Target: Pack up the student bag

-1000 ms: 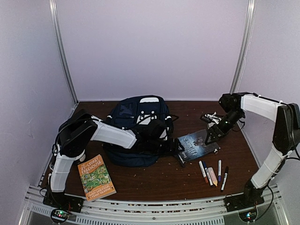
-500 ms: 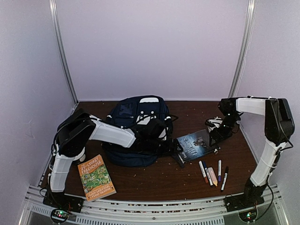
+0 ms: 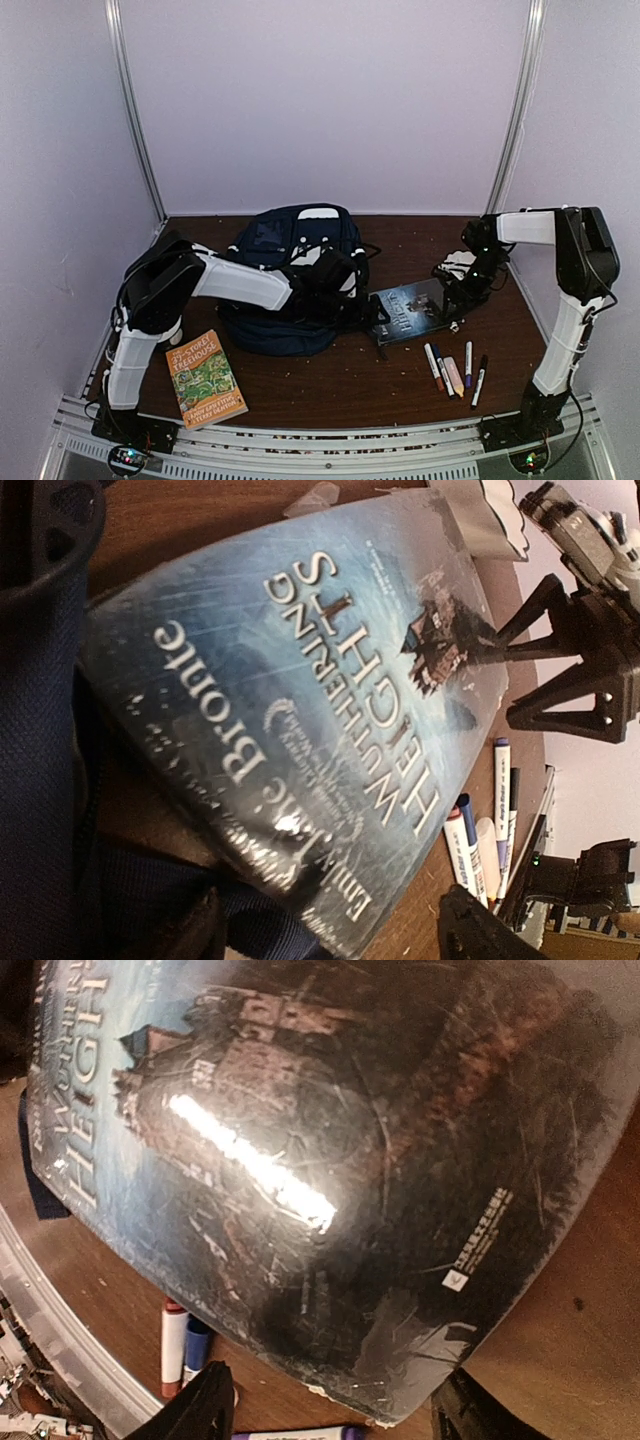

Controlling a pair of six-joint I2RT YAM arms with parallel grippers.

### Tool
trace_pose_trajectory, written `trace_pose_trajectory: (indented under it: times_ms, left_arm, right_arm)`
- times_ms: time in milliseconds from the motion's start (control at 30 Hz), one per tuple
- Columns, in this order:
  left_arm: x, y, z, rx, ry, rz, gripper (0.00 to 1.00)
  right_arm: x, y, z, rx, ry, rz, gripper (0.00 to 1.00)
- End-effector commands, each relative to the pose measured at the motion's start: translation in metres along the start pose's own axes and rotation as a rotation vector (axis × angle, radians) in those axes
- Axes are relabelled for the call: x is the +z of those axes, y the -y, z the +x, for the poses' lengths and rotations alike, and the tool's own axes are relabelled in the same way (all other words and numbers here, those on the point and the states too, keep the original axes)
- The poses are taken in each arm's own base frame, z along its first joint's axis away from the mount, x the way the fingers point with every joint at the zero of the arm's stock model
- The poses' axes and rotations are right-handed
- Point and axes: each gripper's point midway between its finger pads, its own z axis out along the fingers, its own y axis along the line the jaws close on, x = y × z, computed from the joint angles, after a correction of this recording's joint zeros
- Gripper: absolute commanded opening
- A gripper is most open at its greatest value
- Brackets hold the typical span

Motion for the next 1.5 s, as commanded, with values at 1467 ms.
trace_pose_trajectory:
  times_ms: [1467]
  left_arm:
    - [-0.102, 0.015, -0.049, 0.068, 0.212, -0.133, 0.76]
  right_arm:
    - [-0.028, -0.152, 0.031, -0.444, -0.083, -0.276, 0.65]
